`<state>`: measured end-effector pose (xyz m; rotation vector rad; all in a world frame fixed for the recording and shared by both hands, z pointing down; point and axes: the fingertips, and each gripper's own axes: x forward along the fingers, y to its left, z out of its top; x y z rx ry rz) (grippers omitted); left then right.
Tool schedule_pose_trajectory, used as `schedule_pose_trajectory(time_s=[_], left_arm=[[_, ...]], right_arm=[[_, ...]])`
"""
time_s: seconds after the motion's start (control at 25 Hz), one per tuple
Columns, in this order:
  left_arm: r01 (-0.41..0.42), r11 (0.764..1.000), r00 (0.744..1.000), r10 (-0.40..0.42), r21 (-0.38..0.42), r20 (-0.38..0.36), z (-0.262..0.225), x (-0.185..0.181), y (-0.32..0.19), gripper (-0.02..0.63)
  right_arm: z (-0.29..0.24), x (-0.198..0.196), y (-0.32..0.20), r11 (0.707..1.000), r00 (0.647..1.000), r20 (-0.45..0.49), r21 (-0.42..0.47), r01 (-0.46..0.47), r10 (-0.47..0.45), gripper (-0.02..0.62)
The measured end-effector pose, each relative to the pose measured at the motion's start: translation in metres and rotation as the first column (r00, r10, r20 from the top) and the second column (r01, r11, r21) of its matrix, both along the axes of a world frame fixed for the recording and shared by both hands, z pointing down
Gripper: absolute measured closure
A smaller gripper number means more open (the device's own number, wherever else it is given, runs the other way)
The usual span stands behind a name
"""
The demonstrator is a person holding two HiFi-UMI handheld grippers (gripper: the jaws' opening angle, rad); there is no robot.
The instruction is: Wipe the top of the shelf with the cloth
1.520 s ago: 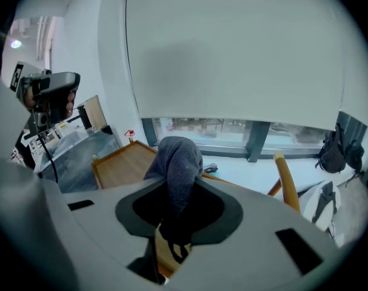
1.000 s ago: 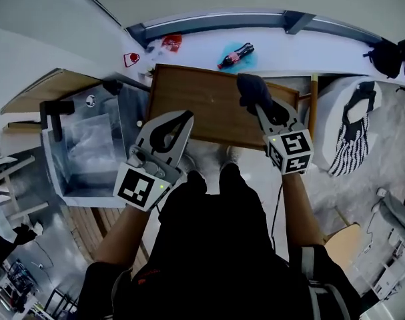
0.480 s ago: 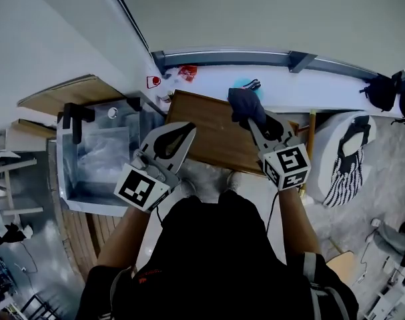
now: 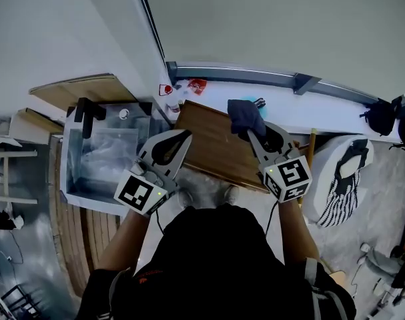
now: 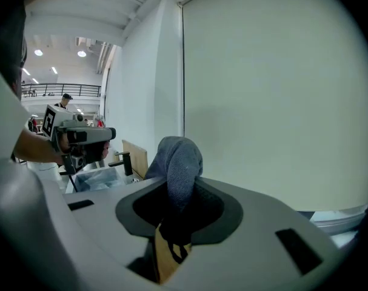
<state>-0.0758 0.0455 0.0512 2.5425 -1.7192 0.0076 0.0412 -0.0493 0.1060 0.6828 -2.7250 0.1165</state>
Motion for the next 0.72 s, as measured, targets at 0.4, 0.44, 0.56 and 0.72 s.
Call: schedule_pose_trajectory(time_s=[0.4, 0.44, 0.56, 0.72], left_arm=[[0.026, 1.000, 1.000, -0.026, -0.011, -0.012, 0.009, -0.007, 0.010, 0.583], [0.025, 1.000, 1.000, -0.025, -0.014, -0.017, 0.011, -0.007, 0.010, 0.583], [0.021, 1.000, 0.999, -0.021, -0.018, -0.025, 0.013, -0.006, 0.009, 0.583], [0.014, 1.000, 0.999, -0.015, -0.015, -0.031, 0.014, -0.004, 0.009, 0.583]], right_arm=[[-0.014, -0.014, 0.016, 0.999, 0.999, 0.024, 0.012, 0.044, -0.044, 0.503], [-0.014, -0.014, 0.017, 0.999, 0.999, 0.023, 0.012, 0.044, -0.044, 0.503], [-0.013, -0.013, 0.019, 0.999, 0.999, 0.017, 0.008, 0.041, -0.041, 0.503], [-0.012, -0.013, 0.020, 0.999, 0.999, 0.016, 0.004, 0.035, -0.035, 0.503]])
